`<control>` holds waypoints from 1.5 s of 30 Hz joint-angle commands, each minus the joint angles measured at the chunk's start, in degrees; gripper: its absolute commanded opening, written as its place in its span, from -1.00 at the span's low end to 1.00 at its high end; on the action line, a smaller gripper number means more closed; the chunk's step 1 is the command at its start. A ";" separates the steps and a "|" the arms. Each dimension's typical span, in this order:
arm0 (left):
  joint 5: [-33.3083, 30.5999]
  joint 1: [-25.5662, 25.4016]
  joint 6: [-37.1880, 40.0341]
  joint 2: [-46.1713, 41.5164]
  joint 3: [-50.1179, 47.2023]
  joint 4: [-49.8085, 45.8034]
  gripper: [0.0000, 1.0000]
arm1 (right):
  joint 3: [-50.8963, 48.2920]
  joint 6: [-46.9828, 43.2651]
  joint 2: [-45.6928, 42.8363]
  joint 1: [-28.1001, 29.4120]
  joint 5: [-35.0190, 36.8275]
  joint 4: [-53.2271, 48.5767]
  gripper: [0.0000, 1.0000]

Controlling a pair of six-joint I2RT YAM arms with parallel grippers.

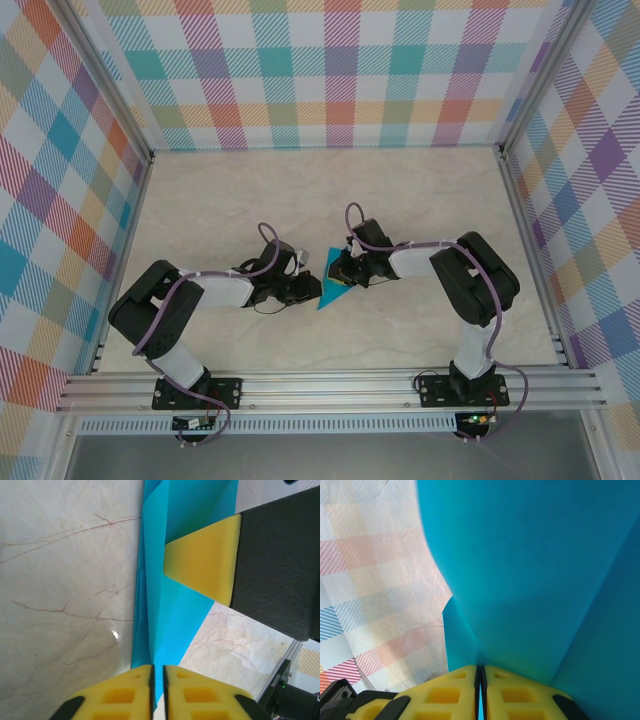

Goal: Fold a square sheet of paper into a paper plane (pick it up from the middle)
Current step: Fourth fold the wing at the center of the table.

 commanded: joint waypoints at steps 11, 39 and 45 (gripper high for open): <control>2.42 0.46 -0.35 4.38 0.96 1.46 -0.60 | -2.31 0.69 -0.71 -0.07 0.37 0.46 -0.74; 1.52 -0.31 0.22 -1.19 -2.65 0.28 -0.52 | -3.45 1.65 -3.40 -0.11 1.68 0.65 -0.73; 2.87 -1.03 1.33 1.27 -0.99 -0.17 -0.56 | -3.45 1.53 -3.31 -0.11 1.77 0.25 -0.73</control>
